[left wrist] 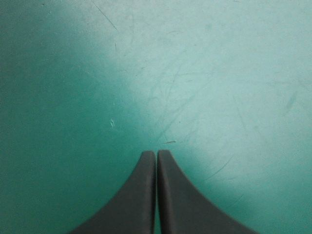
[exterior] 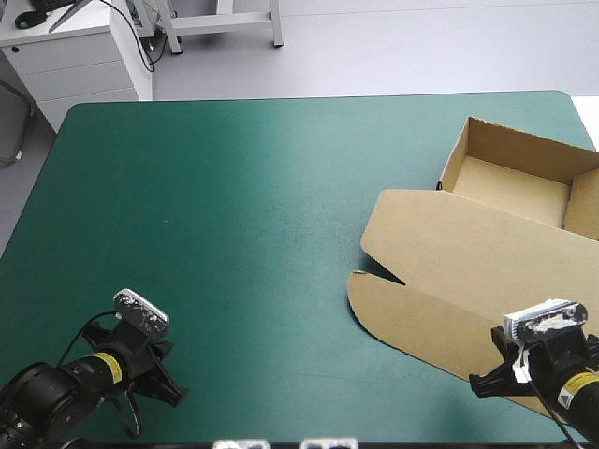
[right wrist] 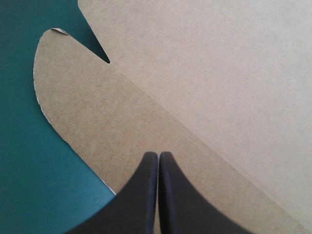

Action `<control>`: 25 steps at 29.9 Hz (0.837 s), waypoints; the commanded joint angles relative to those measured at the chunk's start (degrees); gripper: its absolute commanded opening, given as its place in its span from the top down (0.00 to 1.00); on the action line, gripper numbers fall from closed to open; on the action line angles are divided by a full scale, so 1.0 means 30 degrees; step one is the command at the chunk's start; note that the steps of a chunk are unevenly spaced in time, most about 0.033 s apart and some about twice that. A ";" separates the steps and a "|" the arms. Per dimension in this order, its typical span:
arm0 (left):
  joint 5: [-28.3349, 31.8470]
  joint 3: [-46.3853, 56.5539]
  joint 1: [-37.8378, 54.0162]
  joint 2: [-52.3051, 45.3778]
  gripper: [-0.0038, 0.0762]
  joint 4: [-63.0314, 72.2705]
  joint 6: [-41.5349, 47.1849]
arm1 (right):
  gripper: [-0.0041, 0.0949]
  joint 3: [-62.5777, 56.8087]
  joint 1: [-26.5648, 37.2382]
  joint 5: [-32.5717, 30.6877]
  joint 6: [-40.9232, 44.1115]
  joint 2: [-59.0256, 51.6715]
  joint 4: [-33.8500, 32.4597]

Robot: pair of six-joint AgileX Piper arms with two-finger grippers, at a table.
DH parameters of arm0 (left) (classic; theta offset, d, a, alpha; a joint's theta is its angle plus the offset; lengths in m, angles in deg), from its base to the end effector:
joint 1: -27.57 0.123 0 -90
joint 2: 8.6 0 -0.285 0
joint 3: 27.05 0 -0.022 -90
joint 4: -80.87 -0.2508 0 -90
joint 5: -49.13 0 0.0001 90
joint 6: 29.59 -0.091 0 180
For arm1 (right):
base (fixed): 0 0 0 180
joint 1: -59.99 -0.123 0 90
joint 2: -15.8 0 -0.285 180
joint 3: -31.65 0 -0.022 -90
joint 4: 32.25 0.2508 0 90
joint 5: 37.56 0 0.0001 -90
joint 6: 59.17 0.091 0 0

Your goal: Fold the box

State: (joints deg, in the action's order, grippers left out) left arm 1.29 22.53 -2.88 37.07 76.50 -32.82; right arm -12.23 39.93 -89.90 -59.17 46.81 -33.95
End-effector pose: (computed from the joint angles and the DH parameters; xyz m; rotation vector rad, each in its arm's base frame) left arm 0.0950 -0.0499 0.2532 0.7619 2.3779 -0.1067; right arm 0.0613 0.0201 0.3013 -0.3945 2.1894 0.1566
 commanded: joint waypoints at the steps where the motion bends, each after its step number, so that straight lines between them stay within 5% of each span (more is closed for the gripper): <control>1: 0.0455 -0.0468 -0.0067 -0.0002 0.96 0.0019 0.0192 | 0.96 -0.0701 0.0043 0.2006 0.0000 -0.1220 0.0179; 25: -0.0728 -0.0468 -0.0067 -0.0002 0.96 0.0107 -0.0756 | 0.96 -0.1752 0.0043 0.2441 0.0000 -0.2736 0.0179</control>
State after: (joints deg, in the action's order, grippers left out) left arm -2.88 22.53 -2.88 37.07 76.45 -35.64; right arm -18.94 39.93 -86.41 -59.17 38.13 -33.23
